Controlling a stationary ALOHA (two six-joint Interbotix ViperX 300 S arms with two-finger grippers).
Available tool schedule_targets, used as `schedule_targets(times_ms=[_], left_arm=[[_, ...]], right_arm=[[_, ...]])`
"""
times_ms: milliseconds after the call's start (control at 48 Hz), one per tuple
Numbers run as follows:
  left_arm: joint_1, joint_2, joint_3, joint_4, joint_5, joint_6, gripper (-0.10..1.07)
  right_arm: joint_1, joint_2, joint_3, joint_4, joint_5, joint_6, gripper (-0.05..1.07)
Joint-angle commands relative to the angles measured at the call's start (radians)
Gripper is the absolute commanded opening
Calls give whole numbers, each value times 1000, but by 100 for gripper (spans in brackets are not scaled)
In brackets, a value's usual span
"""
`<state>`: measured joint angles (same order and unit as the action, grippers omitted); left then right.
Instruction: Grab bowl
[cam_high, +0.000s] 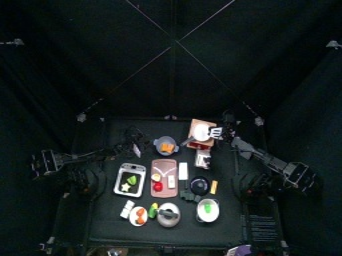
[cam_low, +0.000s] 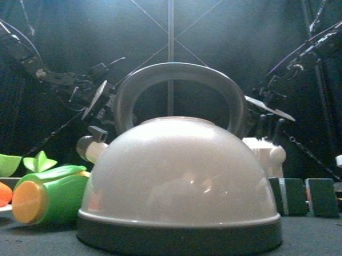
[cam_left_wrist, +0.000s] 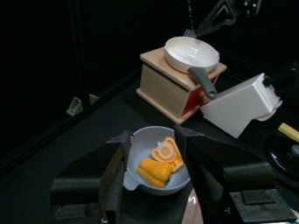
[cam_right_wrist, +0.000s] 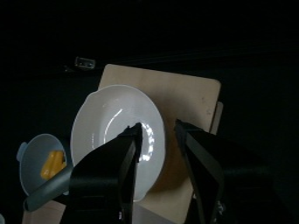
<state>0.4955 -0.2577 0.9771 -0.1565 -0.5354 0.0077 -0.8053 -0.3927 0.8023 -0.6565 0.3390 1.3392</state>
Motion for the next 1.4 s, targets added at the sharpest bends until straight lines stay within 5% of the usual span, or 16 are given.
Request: schedule_targets(times_ms=[0, 271, 562, 1042, 1375], left_arm=[[3, 3, -20, 0, -3, 0, 82], [6, 28, -23, 0, -5, 2, 82], [14, 83, -64, 51, 38, 5, 82], [28, 175, -253, 107, 376, 3, 82], [54, 301, -410, 95, 548, 2, 82]], right_arm=[[-5, -26, -9, -18, -12, 0, 75], [20, -74, 12, -69, -84, 6, 75], [49, -233, 124, -91, -334, -5, 74], [107, -333, 302, -130, -732, -17, 74], [152, -342, 331, -160, -764, -23, 74]])
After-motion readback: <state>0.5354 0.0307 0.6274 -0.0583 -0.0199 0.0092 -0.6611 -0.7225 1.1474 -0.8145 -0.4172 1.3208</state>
